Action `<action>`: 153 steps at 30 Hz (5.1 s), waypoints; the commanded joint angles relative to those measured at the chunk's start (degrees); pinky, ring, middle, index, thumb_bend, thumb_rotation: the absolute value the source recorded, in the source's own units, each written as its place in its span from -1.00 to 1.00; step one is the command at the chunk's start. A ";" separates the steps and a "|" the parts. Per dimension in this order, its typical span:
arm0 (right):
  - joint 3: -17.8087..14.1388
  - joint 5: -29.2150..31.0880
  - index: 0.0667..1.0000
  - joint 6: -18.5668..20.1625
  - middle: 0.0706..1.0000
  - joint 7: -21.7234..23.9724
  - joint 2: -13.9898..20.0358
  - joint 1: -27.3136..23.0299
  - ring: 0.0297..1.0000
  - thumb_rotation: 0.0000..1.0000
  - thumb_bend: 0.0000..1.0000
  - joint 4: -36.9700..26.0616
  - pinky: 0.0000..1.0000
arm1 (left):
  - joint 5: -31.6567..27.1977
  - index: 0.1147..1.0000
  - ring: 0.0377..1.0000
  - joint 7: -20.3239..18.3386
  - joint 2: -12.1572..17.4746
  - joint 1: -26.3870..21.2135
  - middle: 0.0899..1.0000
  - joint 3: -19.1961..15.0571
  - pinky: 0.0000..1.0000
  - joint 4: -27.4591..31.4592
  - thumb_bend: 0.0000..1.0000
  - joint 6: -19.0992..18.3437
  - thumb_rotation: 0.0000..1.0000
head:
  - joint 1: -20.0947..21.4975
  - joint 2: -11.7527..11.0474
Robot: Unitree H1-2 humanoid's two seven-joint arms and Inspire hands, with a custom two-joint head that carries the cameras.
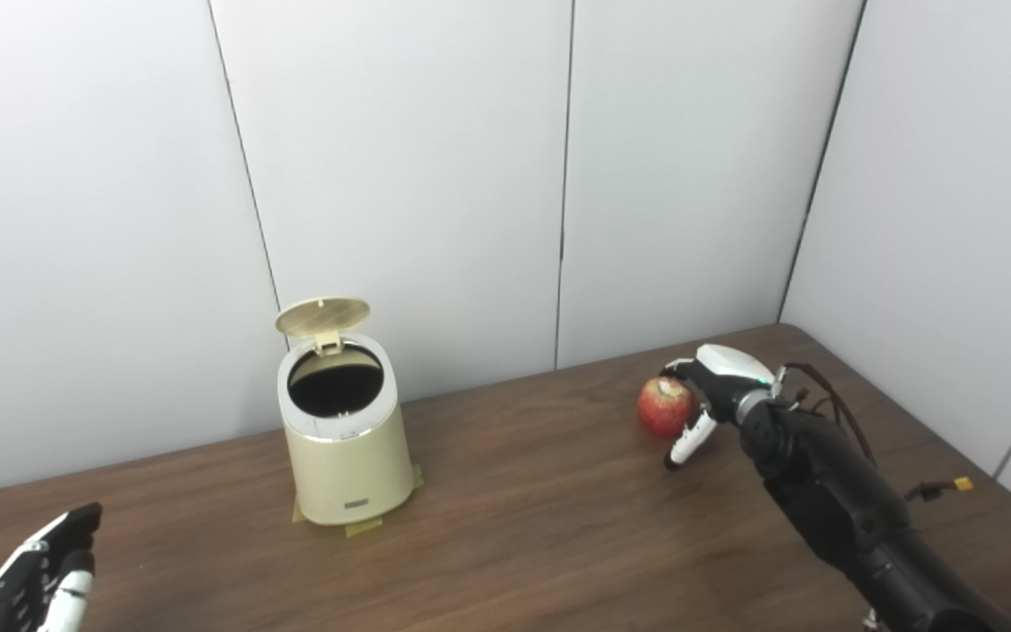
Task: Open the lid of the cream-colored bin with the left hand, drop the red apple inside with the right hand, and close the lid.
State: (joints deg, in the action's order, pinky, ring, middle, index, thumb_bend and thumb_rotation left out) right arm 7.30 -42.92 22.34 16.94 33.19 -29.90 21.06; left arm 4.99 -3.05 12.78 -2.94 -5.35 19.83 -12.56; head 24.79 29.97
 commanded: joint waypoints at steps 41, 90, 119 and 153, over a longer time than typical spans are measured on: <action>0.40 7.87 -0.07 -1.10 -0.07 -12.10 0.52 -2.78 -0.19 -1.00 0.04 1.38 -0.16 | 3.80 0.61 0.81 -1.52 0.33 -1.30 0.74 2.01 0.77 4.62 -0.66 0.73 -0.26 | -1.08 1.01; 4.80 4.09 -0.04 -3.93 -0.08 -10.38 -17.13 -6.68 -0.25 -1.00 0.03 -31.03 -0.26 | 10.02 0.57 0.75 -0.56 -3.56 2.45 0.67 7.17 0.75 5.12 -0.30 -5.98 0.13 | -20.65 1.72; 5.79 6.31 -0.01 -19.08 -0.06 -23.83 -27.18 -16.75 -0.26 -1.00 0.03 -5.08 -0.32 | 11.83 0.60 0.79 -0.24 -7.96 2.64 0.72 9.72 0.77 6.72 -0.18 -7.53 0.16 | -25.71 1.31; 7.59 5.64 -0.09 -21.23 -0.01 -25.21 -24.92 -17.38 0.05 -0.95 0.05 1.15 -0.09 | 13.54 0.62 0.68 -0.47 -8.77 2.56 0.67 11.81 0.61 5.36 -0.20 -4.04 0.13 | -27.10 1.19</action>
State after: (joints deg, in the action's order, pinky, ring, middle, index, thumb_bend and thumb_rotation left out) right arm 15.01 -37.11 1.64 -8.04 7.29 -44.69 24.38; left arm 18.24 -4.23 3.77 1.24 6.14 24.33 -19.56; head -2.29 31.11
